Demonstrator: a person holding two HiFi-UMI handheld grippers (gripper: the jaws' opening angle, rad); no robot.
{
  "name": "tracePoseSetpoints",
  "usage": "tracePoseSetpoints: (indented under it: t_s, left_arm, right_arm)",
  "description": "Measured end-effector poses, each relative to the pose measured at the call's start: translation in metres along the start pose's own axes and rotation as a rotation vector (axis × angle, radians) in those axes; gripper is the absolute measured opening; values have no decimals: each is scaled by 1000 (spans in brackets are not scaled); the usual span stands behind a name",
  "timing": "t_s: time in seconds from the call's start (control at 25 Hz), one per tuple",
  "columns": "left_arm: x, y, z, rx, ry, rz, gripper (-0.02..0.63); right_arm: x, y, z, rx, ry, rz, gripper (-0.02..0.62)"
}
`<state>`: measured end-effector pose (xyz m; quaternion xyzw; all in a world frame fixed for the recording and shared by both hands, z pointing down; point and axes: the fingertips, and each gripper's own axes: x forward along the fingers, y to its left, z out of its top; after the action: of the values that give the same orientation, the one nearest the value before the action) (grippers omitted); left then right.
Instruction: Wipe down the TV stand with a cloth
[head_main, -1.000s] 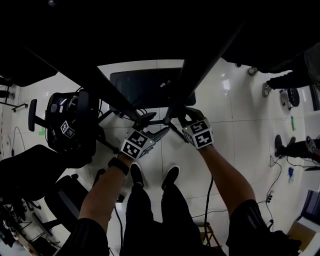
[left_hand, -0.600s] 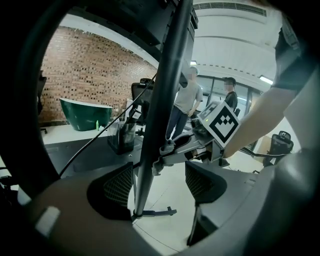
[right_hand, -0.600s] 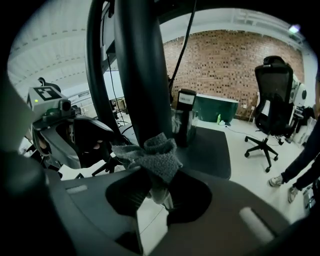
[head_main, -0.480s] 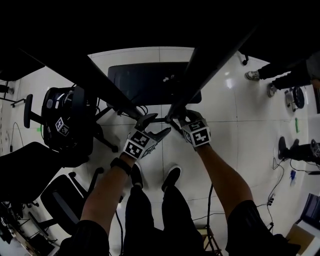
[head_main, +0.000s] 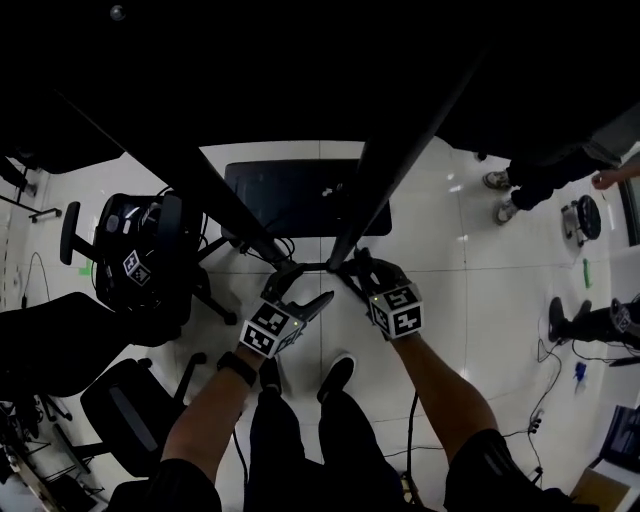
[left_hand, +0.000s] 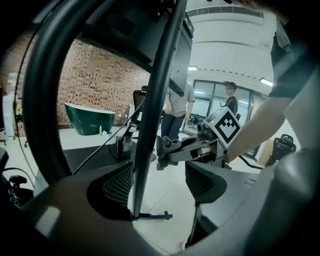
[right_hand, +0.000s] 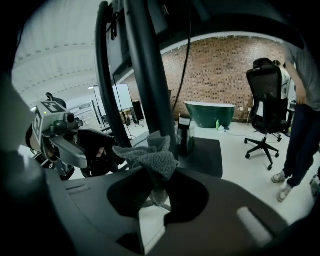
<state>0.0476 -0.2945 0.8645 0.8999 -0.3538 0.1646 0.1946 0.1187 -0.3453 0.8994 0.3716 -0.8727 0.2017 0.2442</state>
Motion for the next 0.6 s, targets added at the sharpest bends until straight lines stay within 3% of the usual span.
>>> tracePoseSetpoints:
  t_s: [0.24, 0.4, 0.6]
  left_arm:
    - [-83, -56, 54, 52, -74, 54, 351]
    - [-128, -90, 97, 85, -115, 44, 351]
    - [-189, -124, 153, 80, -250, 65, 351]
  right_arm:
    - [-104, 56, 67, -94, -136, 64, 67]
    - [-162, 83, 104, -101, -219, 82, 67]
    - [-231, 122, 146, -164, -304, 65, 69]
